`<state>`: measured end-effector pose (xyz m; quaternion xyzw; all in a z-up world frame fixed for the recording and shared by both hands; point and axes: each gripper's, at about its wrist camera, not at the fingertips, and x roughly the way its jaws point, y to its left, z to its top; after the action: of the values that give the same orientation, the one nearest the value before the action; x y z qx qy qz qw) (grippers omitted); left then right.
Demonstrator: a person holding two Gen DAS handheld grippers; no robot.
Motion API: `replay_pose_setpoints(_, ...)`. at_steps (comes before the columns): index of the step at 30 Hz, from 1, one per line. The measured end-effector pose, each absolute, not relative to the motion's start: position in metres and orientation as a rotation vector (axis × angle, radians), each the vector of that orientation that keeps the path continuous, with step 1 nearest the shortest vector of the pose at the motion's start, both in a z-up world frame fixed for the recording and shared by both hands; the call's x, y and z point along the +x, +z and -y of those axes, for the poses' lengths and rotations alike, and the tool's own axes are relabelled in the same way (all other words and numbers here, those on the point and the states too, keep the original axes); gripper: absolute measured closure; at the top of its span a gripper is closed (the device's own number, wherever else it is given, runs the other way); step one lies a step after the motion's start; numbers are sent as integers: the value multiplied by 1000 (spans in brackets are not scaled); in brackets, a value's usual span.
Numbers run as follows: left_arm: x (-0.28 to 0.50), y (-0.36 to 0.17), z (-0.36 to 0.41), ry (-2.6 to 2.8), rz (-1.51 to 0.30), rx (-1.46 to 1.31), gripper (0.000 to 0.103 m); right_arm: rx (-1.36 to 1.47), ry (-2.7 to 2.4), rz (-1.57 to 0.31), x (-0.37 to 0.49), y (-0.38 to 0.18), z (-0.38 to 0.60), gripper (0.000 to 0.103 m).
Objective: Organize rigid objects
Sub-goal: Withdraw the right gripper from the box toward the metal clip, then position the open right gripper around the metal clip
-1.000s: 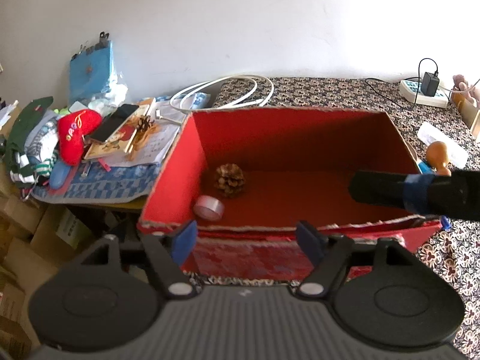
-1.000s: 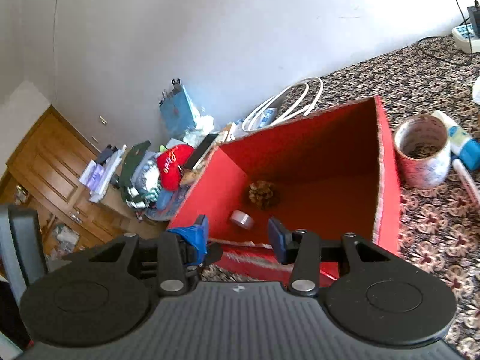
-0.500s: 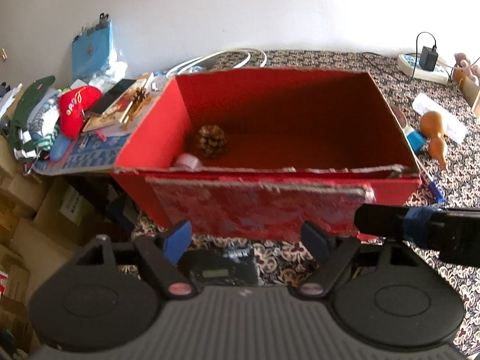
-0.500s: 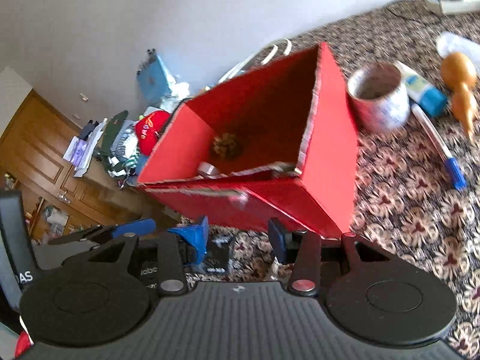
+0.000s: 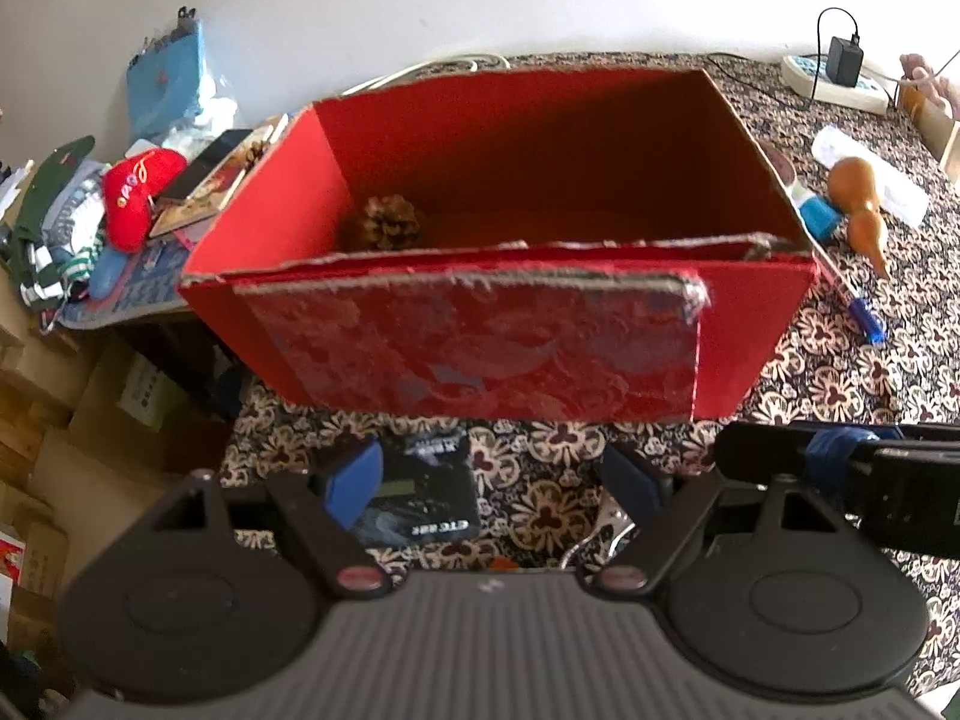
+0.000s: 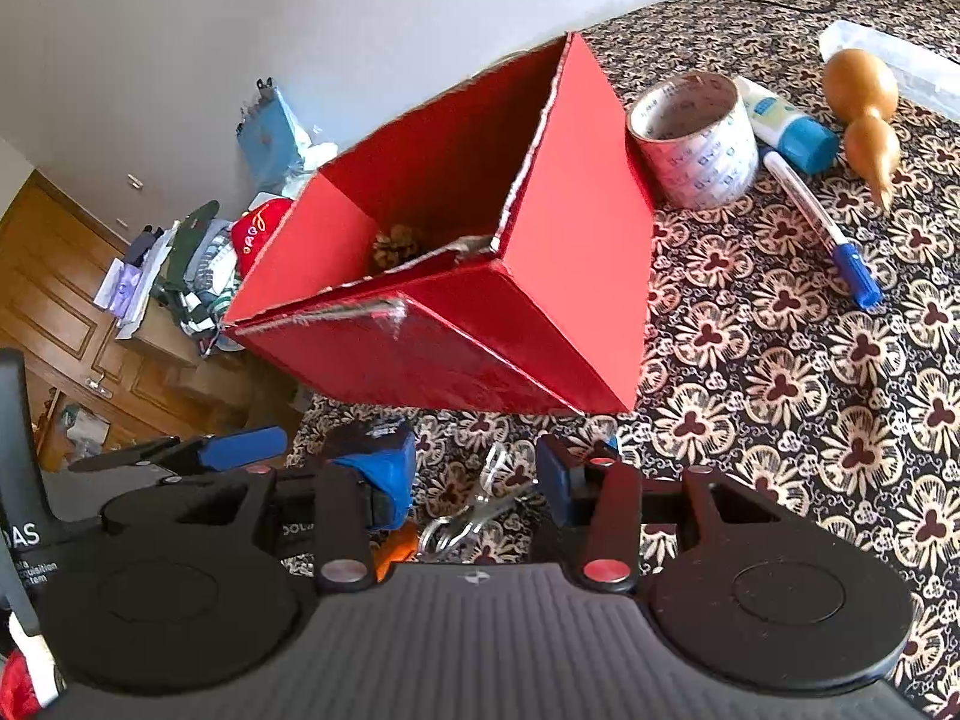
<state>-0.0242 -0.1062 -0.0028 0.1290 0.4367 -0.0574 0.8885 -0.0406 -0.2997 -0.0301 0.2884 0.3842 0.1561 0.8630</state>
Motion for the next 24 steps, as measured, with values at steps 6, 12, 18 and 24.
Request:
replay_pose_setpoints(6,-24,-13,109,-128,-934,277,18,624,317,-824,-42,-38,301,74)
replay_pose_setpoints(12,-20,-25,107,-137,-967,279,18,627,293,-815,-44,-44,301,74)
replay_pose_setpoints(18,-20,-38,106,-165,-995,292,18,620,292,-840,-45,-52,300,74)
replay_pose_setpoints(24,-27,-47,103,-256,-1007,289,18,672,246,-873,-50,-63,307,74)
